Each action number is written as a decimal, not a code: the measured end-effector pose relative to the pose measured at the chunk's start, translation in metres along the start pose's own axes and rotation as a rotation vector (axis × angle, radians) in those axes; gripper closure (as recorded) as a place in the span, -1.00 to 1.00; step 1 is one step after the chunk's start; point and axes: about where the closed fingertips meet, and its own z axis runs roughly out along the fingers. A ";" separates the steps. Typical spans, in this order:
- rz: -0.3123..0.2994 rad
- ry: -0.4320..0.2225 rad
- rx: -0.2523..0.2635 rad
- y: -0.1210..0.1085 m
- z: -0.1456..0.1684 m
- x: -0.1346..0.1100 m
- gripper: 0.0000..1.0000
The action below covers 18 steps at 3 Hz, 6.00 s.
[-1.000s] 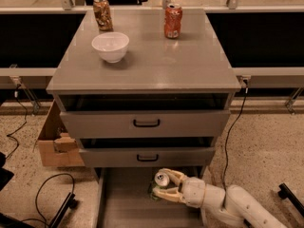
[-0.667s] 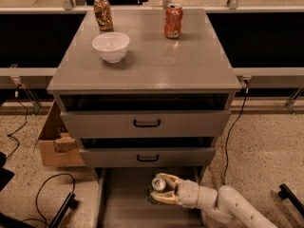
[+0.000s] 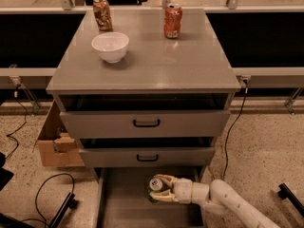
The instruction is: Place green can into bottom drawer
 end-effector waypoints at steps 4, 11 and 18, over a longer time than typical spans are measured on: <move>-0.089 -0.005 -0.050 -0.008 0.084 0.128 1.00; -0.060 -0.012 -0.086 0.000 0.135 0.159 -1.00; 0.051 0.635 0.275 0.004 -0.084 0.063 -1.00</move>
Offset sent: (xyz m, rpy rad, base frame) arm 0.0241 0.0204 -0.1124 -0.0910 -0.1323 0.0274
